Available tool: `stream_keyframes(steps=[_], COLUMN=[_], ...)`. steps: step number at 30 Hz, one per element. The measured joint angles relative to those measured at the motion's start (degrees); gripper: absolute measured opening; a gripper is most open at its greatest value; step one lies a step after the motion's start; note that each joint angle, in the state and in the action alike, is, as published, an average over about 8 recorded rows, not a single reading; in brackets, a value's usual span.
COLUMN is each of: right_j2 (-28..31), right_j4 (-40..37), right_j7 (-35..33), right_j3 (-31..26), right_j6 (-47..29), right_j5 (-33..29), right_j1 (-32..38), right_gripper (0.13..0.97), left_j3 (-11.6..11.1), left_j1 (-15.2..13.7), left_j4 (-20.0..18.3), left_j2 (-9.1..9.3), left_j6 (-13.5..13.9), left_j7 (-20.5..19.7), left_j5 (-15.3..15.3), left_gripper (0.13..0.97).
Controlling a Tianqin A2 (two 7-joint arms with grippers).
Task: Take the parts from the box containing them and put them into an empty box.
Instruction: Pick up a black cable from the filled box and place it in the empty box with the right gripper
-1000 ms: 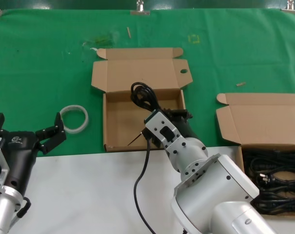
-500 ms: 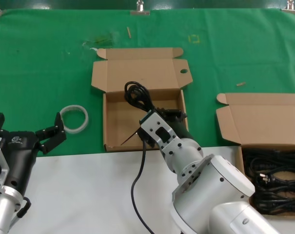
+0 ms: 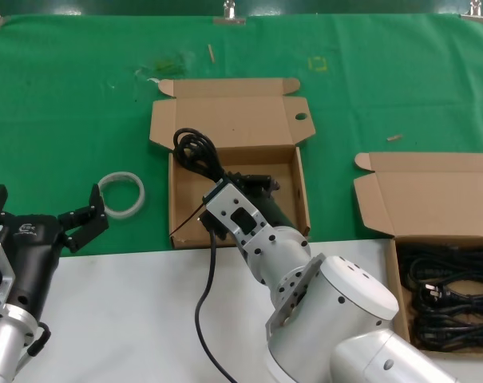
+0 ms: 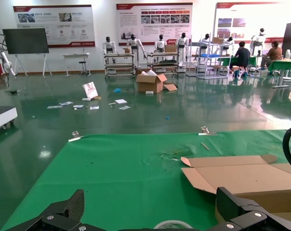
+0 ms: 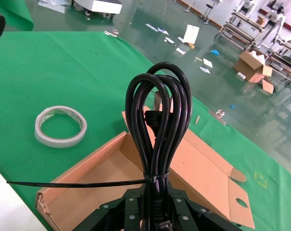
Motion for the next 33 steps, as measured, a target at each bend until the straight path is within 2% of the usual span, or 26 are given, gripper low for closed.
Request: stream_keyframes(steps=[8, 19, 33], right_j2=[1.29, 2.02, 2.98], right_j4=[0.31, 0.65, 0.53], right_j7=[1.71, 0.6, 2.41], right_j3=[-2.0, -1.26, -2.36], right_j6=[0.47, 1.12, 0.7], right_j5=[0.0, 0.0, 0.0], right_j1=[0.4, -1.1, -0.92], right_gripper=[0.199, 0.199, 0.218], left_j3=[0.0, 0.0, 0.0], left_j1=[0.0, 0.0, 0.0], left_j4=[0.0, 0.0, 0.0], left_j2=[0.0, 0.0, 0.0], left_j6=[0.0, 0.0, 0.0], left_j7=[0.0, 0.0, 0.0], left_j5=[0.0, 0.0, 0.0], left_gripper=[0.966, 0.966, 0.966])
